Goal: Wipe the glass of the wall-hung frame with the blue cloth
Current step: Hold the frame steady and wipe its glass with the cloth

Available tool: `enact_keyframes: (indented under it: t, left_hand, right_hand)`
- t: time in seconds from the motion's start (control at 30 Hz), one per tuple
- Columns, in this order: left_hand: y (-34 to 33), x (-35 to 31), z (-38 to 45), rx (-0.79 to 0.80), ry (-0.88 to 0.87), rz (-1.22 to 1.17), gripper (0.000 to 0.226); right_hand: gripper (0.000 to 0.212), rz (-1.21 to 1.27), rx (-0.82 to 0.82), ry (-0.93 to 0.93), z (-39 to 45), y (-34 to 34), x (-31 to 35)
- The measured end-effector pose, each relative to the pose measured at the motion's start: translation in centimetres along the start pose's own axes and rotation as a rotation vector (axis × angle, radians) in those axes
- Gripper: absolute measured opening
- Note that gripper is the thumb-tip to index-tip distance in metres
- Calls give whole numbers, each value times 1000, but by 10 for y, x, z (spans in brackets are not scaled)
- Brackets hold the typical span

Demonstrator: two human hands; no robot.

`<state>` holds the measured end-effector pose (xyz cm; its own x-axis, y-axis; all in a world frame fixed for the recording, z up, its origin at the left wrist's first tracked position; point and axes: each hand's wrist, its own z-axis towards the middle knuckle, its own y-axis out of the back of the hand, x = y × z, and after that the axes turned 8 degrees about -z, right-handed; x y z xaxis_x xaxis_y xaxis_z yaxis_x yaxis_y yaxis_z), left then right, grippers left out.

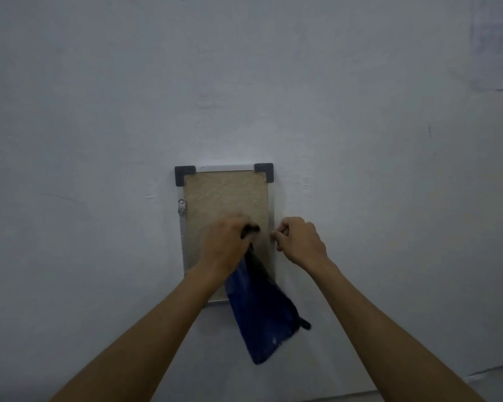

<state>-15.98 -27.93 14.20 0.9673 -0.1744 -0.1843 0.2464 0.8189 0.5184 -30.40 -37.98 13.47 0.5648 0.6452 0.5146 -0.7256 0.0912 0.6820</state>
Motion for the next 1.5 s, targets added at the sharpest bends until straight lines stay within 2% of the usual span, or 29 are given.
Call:
enact_keyframes:
  t: [0.07,0.1,0.2,0.27,0.33,0.43,0.5,0.57,0.63,0.67,0.7,0.77,0.87,0.93,1.0,1.03,1.1,1.17,1.3,1.4,1.5]
  left_hand:
    - [-7,-4,-13,217,-9,91,13]
    - [-10,-3,-18,224,13,94,14]
    - [-11,-5,-26,27,226,-181,12]
    - [-10,-11,-28,-60,351,-398,6]
    - [-7,-20,-31,-90,414,-536,10]
    - [-1,-35,-33,-7,576,-785,7]
    - [5,-45,-34,57,783,-1075,19]
    - [14,-49,-35,157,949,-1389,41]
    - [24,-45,-36,329,996,-1551,66]
    - [28,-43,-37,395,996,-1558,73]
    - [31,-40,-36,431,997,-1512,76]
    - [36,-38,-35,479,980,-1266,74]
    - [45,-34,-27,506,867,-821,53]
    - [52,-23,-18,388,668,-587,34]
    - [66,-9,-6,190,367,-305,23]
    - [75,-4,1,102,236,-155,23]
    - [92,9,16,-17,37,107,38]
    - [102,22,29,-3,-69,311,61]
    - [110,45,41,169,-71,453,95]
    - [107,56,38,179,-70,437,101]
    - [104,62,37,151,-81,374,102]
  right_hand:
    - [21,46,-20,-9,-8,1,0]
    - [22,88,-40,-16,-13,2,-1]
    - [30,205,-72,-34,-31,4,0]
    - [33,265,-21,-33,-42,1,3]
    - [36,352,66,-56,-50,-2,9]
    - [41,477,115,-124,-55,-8,17]
    - [44,519,87,-136,-57,-10,18]
    - [37,497,16,-106,-58,-11,15]
    - [30,451,-25,-62,-58,-11,9]
    - [29,443,-15,-51,-58,-11,6]
    - [28,436,6,-49,-57,-11,3]
    - [24,395,13,-52,-55,-10,-2]
    - [17,197,-88,16,-47,-3,-8]
    - [6,160,-93,86,-42,0,-10]
    - [14,155,-73,167,-37,4,-7]
    - [15,107,-86,217,-32,6,-4]
    - [16,-26,-147,314,-20,13,6]
    - [17,-151,-215,376,-7,18,15]
    - [19,-334,-293,468,-3,10,12]
    - [23,-468,-162,536,-22,-5,-9]
    - [15,-609,-34,589,-27,-6,-15]
